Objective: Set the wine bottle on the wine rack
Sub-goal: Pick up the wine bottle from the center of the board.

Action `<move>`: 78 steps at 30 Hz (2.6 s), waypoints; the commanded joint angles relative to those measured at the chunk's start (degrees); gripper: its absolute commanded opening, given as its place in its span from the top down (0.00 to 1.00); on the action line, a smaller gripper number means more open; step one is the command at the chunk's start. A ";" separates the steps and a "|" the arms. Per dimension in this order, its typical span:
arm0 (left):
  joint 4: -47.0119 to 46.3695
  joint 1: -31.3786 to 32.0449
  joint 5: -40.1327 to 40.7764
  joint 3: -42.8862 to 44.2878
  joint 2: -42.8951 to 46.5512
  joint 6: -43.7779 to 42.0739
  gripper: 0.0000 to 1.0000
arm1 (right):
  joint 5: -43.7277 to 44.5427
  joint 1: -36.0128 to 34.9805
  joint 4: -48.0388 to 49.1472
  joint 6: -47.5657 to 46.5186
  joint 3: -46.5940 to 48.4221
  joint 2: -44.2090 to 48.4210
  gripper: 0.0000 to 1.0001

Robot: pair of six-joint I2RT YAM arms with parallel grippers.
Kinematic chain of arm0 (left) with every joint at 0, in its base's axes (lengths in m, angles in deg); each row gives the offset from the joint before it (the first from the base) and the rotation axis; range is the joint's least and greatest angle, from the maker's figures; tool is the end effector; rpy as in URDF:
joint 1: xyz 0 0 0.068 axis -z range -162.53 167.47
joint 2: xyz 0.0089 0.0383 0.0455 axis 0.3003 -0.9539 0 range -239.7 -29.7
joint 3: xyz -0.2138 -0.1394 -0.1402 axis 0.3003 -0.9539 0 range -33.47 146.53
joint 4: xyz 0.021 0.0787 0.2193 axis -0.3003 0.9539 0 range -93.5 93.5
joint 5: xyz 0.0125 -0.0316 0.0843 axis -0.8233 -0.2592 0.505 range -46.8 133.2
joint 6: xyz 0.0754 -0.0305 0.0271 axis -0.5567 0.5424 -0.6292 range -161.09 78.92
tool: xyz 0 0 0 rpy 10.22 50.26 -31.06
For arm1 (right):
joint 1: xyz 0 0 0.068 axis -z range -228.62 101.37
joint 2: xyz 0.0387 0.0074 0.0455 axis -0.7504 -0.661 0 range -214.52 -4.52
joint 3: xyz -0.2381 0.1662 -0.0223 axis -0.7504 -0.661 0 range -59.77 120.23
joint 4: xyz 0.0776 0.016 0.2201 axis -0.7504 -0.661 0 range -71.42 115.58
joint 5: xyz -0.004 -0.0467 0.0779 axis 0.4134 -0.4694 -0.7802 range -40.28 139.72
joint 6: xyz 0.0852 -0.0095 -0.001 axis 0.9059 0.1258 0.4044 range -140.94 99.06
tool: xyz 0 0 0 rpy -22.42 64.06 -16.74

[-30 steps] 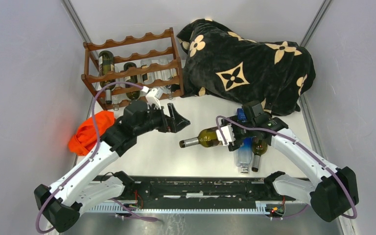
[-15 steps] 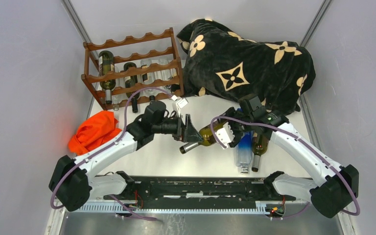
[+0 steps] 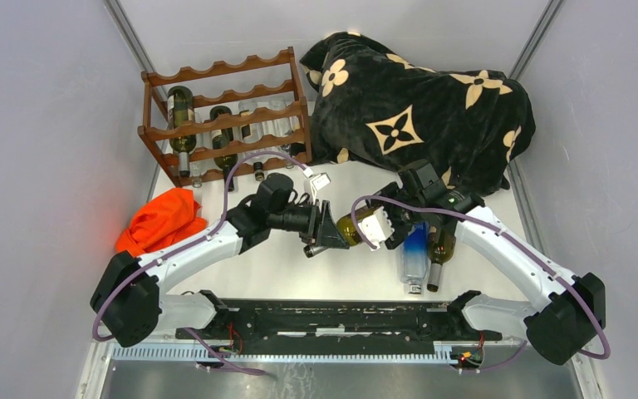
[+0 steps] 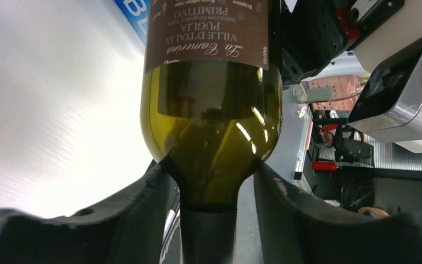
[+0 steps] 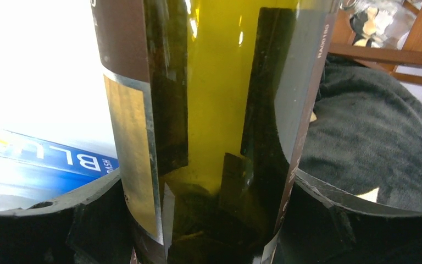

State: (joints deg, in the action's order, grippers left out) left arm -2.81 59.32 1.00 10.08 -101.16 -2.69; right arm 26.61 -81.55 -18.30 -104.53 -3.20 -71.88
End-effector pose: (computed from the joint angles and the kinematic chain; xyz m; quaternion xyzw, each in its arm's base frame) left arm 0.1617 -0.2130 0.2718 0.2078 0.7963 -0.5436 0.1647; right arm 0.1660 0.1429 0.2763 -0.8259 0.4394 0.0453 0.3505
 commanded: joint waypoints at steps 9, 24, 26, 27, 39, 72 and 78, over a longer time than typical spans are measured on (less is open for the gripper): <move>4.63 0.25 1.19 1.25 1.34 -6.49 0.32 | -0.12 -0.12 6.97 4.73 2.75 0.61 1.00; 1.15 0.25 -3.62 0.39 1.21 -6.00 0.98 | -1.38 -0.11 8.54 7.27 2.24 0.51 0.98; 1.16 0.30 -3.78 0.00 1.35 -5.96 0.98 | -2.16 -0.13 8.65 7.48 2.10 0.88 0.79; 1.09 0.26 -3.77 -0.23 1.59 -5.96 0.98 | -2.47 -0.08 8.81 7.65 1.96 1.14 0.62; 3.93 0.02 2.69 -2.25 9.12 -4.97 0.98 | -8.48 -0.03 -1.78 8.80 9.03 2.90 0.02; 55.61 -0.54 56.73 21.88 28.31 -6.51 0.98 | -43.59 28.33 41.82 53.84 -18.87 11.70 0.02; 58.61 -0.53 68.63 21.75 27.39 -2.85 0.98 | -41.37 28.37 41.65 53.37 -19.39 11.72 0.02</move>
State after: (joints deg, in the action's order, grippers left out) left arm 58.63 58.97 57.28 28.74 -73.68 -7.41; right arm -15.55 -53.38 19.36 -53.19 -22.52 -61.12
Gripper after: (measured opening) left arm 0.397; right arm 0.979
